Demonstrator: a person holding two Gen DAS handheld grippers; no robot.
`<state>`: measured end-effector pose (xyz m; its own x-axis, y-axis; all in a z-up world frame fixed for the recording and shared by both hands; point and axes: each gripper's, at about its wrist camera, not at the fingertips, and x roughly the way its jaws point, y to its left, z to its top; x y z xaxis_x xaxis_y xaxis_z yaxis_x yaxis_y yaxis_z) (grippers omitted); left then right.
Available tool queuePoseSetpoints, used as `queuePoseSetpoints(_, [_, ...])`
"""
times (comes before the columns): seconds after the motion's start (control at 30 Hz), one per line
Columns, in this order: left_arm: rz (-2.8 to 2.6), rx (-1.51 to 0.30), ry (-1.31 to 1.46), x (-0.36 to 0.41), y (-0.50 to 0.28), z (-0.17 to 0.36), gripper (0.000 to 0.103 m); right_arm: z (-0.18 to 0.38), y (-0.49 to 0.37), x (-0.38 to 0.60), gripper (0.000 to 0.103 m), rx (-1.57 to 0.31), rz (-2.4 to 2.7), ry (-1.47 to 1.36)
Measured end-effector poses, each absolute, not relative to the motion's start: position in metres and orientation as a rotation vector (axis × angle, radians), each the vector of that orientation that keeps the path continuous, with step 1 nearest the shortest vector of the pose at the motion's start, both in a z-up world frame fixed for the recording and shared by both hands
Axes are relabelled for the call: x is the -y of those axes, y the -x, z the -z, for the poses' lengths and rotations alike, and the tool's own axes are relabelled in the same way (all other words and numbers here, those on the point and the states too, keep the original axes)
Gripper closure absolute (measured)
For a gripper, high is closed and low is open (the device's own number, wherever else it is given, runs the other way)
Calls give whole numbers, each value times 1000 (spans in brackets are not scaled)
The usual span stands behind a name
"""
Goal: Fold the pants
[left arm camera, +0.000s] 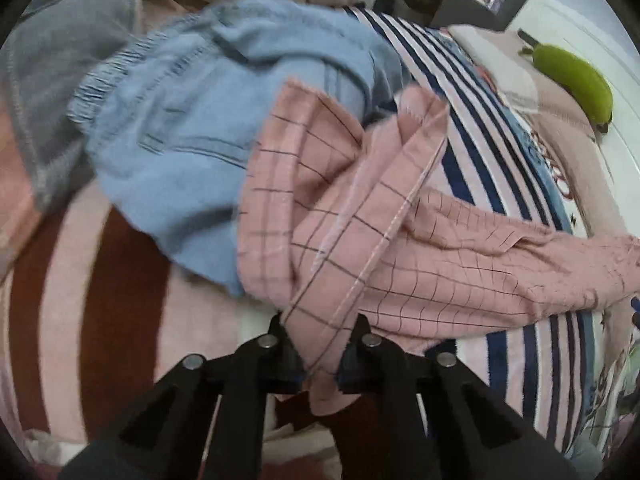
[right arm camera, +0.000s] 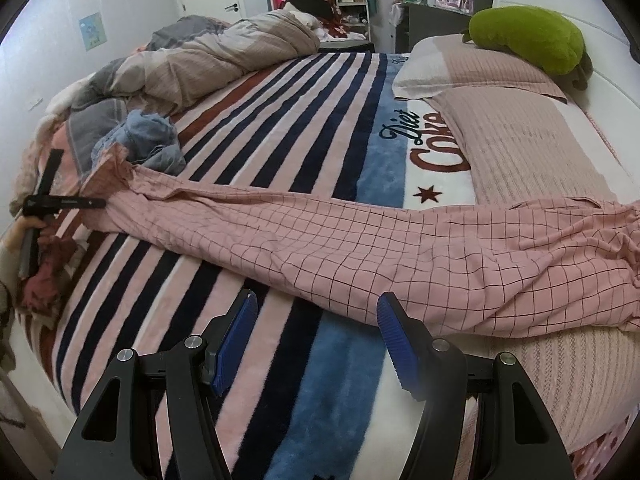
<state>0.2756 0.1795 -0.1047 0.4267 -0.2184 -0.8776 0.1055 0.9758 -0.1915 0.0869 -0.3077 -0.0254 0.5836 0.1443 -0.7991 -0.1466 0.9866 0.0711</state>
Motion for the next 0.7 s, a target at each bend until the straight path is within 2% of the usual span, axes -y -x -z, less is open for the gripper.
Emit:
queuePoseSetpoints(0.17, [162,-1110,157,-207,-268,87,95,20,-81,310,45,-924,-168,3])
queuePoseSetpoints(0.2, [162,-1143,181,-211,-268,90,92,19,-80,310,45,-919,-168,3])
queuePoseSetpoints(0.27, [101,-1175,185,-216,-269,100,83,18,-79,311,44,-917,-171,-3])
queuePoseSetpoints(0.33, [27,-1171,132,-219,-267,101,60,20,-80,312,45,-919,-178,-5])
queuePoseSetpoints(0.4, [-2,-1150,125,-222,-264,95,49,23,-81,311,45,-924,-181,4])
queuePoseSetpoints(0.6, [-5,-997,65,-200,-239,41,41,32,-87,314,44,-944,-182,20])
queuePoseSetpoints(0.7, [99,-981,49,-171,-234,30,40,38,-97,310,44,-952,-202,19])
